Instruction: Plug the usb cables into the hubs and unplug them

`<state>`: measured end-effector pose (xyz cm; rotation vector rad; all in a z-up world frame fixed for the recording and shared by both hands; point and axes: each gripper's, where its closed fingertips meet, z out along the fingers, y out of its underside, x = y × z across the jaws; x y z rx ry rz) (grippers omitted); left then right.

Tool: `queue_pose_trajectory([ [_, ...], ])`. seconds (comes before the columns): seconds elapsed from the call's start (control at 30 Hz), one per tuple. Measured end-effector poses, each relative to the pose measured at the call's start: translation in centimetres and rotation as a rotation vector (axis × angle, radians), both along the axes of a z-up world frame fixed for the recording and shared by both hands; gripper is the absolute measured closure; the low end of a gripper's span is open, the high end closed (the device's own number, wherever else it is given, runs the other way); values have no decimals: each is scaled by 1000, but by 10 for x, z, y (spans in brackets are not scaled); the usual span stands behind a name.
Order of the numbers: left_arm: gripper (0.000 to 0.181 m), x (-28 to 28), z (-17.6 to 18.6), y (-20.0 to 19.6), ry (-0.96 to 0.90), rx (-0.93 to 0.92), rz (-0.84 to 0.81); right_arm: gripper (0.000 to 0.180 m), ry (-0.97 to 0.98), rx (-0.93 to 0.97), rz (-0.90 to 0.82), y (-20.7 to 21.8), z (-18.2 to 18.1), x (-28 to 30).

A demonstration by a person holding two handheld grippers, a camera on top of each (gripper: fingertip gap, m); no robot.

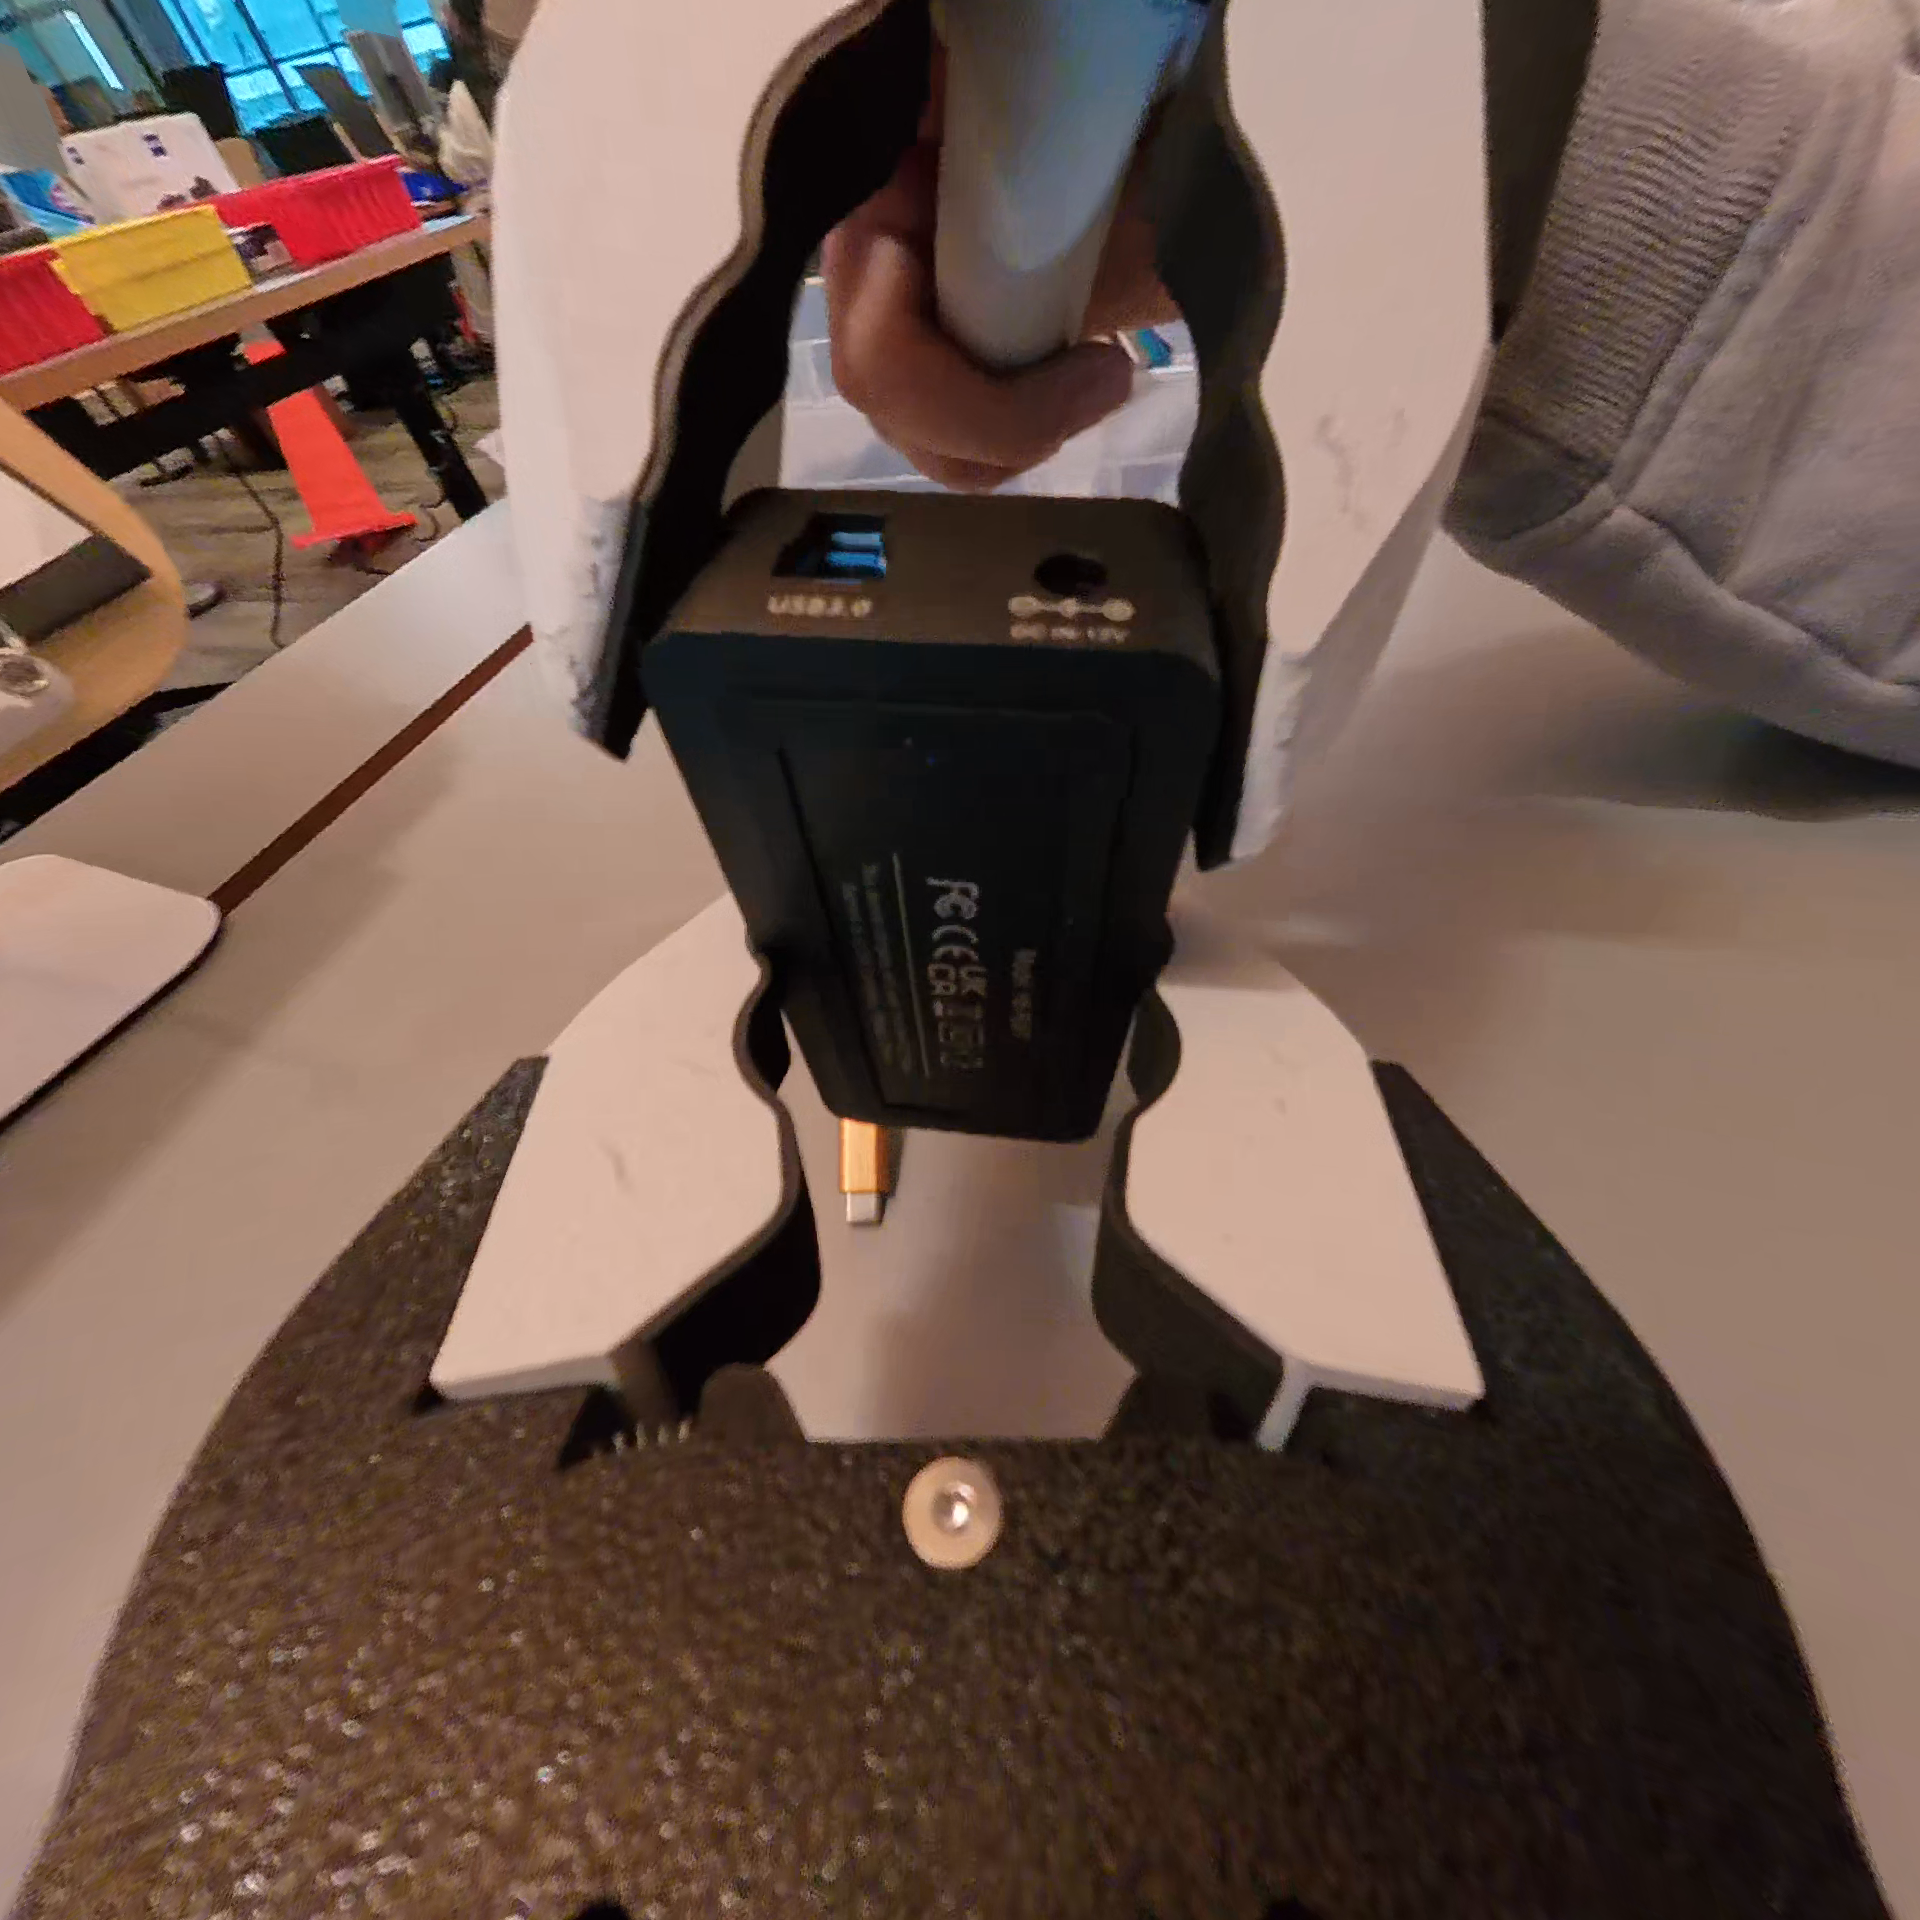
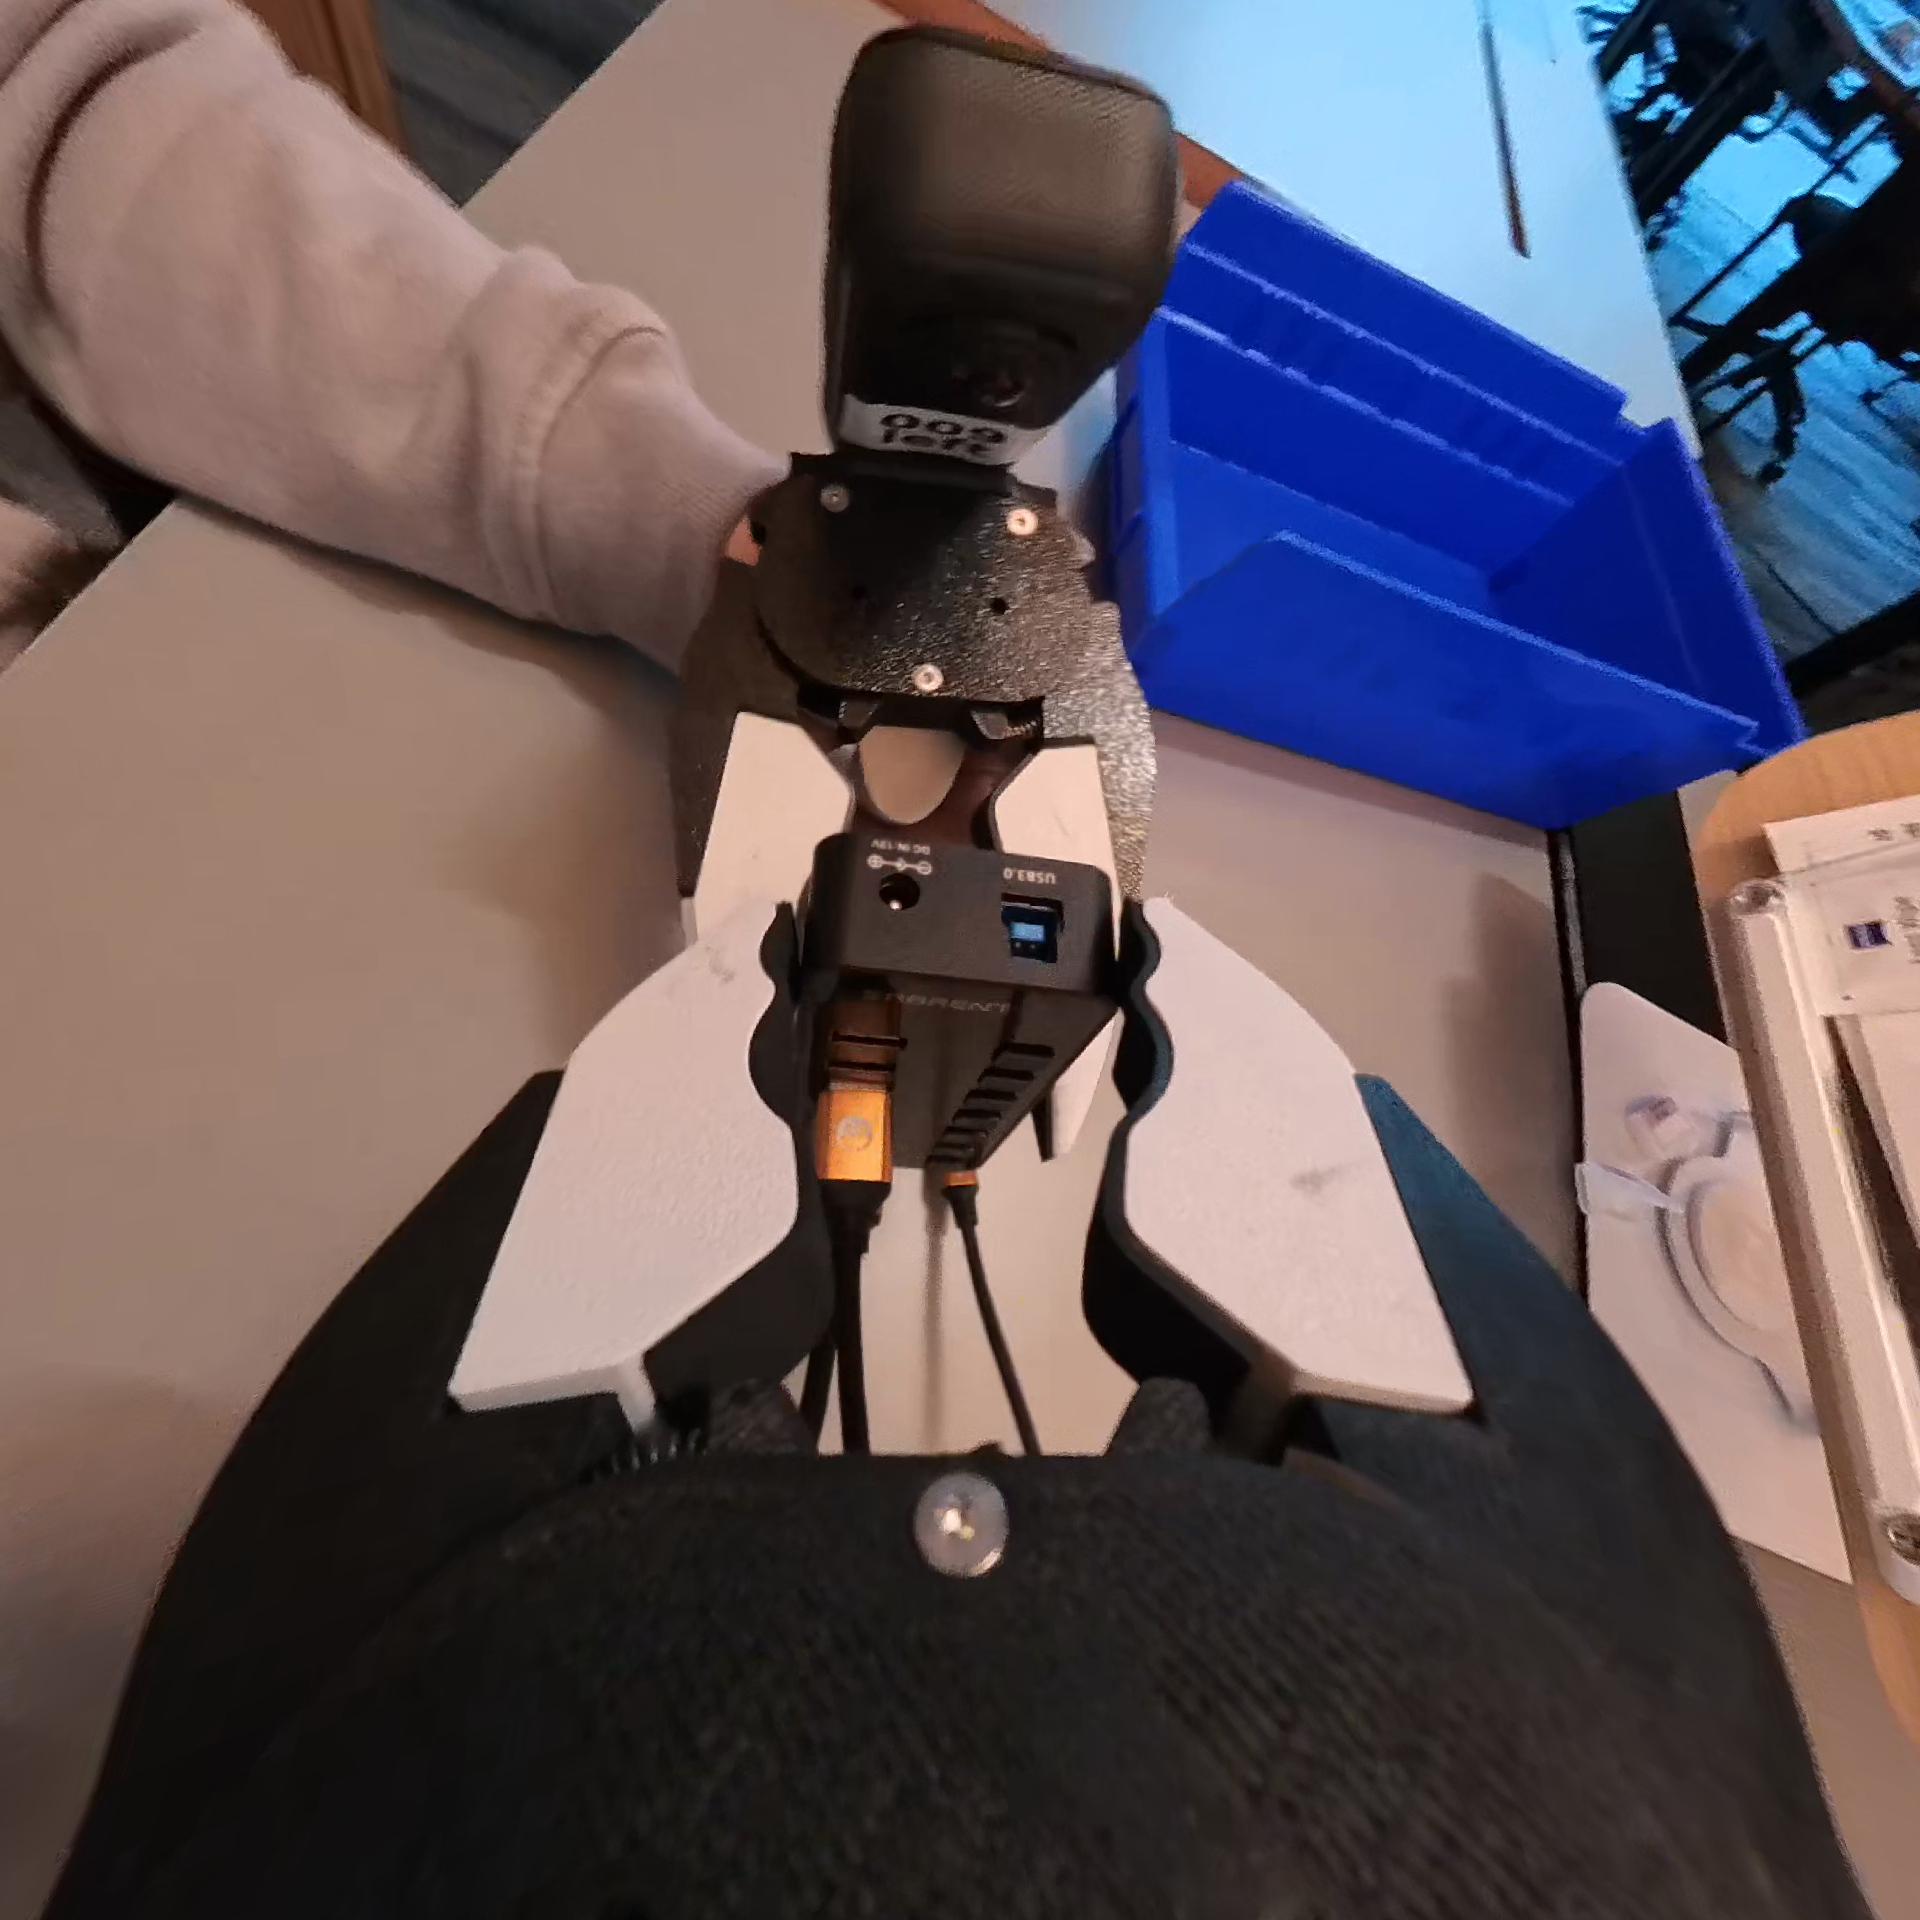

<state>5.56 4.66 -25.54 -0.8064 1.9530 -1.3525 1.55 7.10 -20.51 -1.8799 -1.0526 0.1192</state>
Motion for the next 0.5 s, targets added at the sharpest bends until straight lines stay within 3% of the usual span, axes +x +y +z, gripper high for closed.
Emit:
queue_pose_trajectory([
  [0.23,121,-1,-3,2,17,33,-7,121,7,-9,-37,3,-1,2],
  [0.33,119,9,-7,16,-10,56,111,120,-36,-19,-131,11,-5,16],
  [0.5,119,4,-4,18,18,27,82,120,45,27,-92,16,1,7],
])
